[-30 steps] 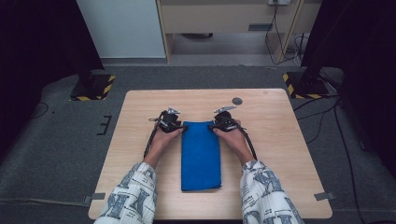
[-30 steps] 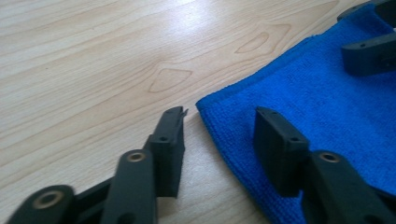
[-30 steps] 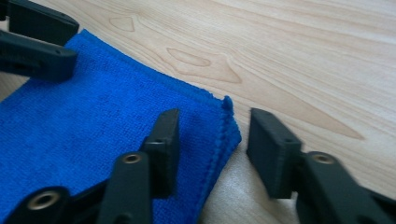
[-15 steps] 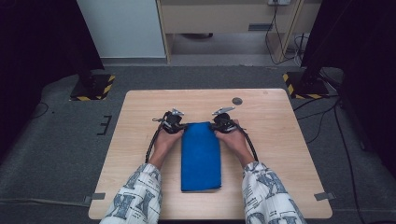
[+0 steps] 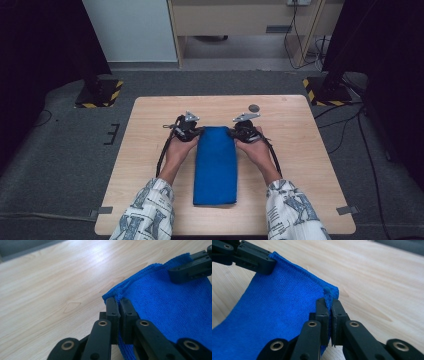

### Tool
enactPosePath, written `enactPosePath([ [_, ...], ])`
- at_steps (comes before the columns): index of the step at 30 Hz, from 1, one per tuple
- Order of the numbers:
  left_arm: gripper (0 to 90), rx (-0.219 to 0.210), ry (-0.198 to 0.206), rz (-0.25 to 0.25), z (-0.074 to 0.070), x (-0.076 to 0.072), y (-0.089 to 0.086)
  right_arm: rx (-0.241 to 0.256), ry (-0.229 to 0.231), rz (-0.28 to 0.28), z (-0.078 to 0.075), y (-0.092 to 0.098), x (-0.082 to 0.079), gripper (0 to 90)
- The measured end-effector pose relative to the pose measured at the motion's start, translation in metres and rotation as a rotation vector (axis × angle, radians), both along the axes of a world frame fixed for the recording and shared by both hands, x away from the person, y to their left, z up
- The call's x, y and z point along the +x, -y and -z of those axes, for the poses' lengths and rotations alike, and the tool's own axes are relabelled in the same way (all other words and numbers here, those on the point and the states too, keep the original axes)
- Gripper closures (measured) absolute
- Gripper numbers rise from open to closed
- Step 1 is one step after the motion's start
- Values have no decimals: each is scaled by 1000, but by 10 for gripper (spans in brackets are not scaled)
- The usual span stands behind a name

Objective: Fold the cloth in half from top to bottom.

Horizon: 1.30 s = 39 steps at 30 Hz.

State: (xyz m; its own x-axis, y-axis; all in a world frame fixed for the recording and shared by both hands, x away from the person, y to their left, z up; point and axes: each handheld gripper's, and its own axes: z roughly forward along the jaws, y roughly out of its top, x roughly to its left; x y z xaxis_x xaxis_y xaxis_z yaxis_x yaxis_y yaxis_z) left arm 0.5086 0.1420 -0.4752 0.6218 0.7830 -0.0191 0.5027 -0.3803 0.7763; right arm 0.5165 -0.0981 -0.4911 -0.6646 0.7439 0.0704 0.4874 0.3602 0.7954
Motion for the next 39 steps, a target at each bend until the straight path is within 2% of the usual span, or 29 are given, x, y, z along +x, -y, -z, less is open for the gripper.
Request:
enactPosePath([
  [3,868,1,18,-2,-9,-5,-2,1,24,0,-12,0,-6,871],
  [7,869,-9,30,-11,-17,-8,-6,3,33,-7,-20,1,-10,870],
  [11,870,-14,39,-10,-19,-9,-7,57,30,-8,-24,5,-9,870],
  [16,870,-29,52,-15,-22,-9,-9,53,43,-13,-32,4,-7,870],
  [21,871,-50,83,-20,-31,-9,-11,62,65,-12,-42,3,-7,870],
  [39,870,-56,110,-8,-45,-1,-5,84,95,22,-50,10,1,865],
])
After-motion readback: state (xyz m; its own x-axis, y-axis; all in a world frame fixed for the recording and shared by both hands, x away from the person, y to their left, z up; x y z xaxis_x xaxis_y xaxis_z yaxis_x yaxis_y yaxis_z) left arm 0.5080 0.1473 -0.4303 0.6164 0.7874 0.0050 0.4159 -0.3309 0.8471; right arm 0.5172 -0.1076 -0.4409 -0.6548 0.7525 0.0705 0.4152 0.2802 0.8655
